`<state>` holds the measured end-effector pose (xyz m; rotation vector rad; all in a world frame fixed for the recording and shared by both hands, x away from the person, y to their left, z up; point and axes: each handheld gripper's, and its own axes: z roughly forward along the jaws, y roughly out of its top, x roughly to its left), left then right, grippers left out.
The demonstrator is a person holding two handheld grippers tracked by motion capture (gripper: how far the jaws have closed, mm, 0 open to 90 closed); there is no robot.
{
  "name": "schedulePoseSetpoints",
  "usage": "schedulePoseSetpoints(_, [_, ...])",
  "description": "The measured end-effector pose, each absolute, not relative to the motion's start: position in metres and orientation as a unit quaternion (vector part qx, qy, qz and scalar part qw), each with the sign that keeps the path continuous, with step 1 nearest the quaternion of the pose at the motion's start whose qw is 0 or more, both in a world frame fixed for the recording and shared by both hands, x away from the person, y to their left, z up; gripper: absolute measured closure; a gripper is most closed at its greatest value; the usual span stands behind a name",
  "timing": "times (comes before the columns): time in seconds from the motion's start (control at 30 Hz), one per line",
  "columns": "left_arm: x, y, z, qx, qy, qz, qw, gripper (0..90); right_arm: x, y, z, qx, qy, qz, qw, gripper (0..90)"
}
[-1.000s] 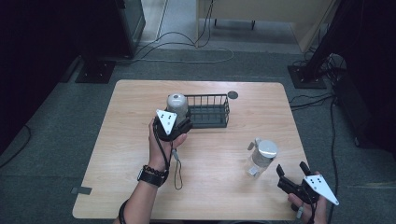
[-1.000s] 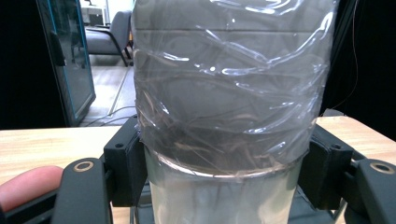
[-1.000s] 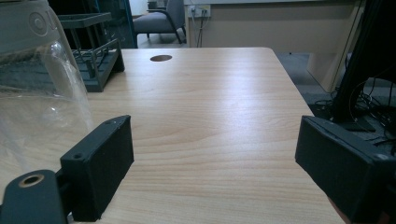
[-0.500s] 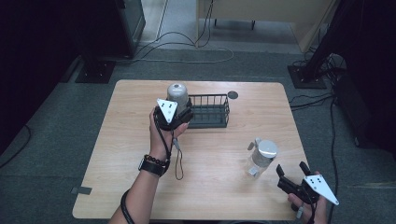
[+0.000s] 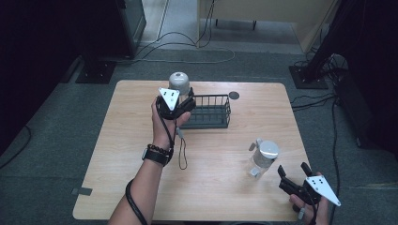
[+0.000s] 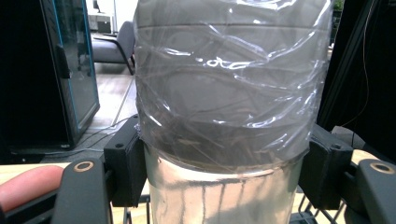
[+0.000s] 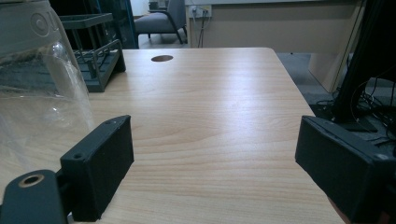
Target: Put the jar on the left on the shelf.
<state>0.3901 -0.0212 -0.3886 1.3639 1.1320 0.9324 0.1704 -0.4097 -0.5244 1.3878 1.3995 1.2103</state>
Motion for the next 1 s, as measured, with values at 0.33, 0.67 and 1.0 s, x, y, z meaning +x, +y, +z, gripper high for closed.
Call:
schedulePoseSetpoints(0.33, [0.408, -0.028, -0.392, 0.573, 0.483, 0.392, 0.534, 29.4, 0.17, -0.41, -0.524, 0.549, 0.553, 0.481, 0.402, 11.1])
schedulePoseSetpoints(0.67, [0.425, -0.028, -0.402, 0.572, 0.49, 0.397, 0.523, 29.4, 0.17, -0.41, -0.524, 0.549, 0.552, 0.483, 0.401, 11.1])
schedulePoseSetpoints(1.0, [0.431, -0.027, -0.416, 0.575, 0.497, 0.396, 0.515, 29.4, 0.17, -0.41, -0.524, 0.547, 0.553, 0.483, 0.402, 11.1])
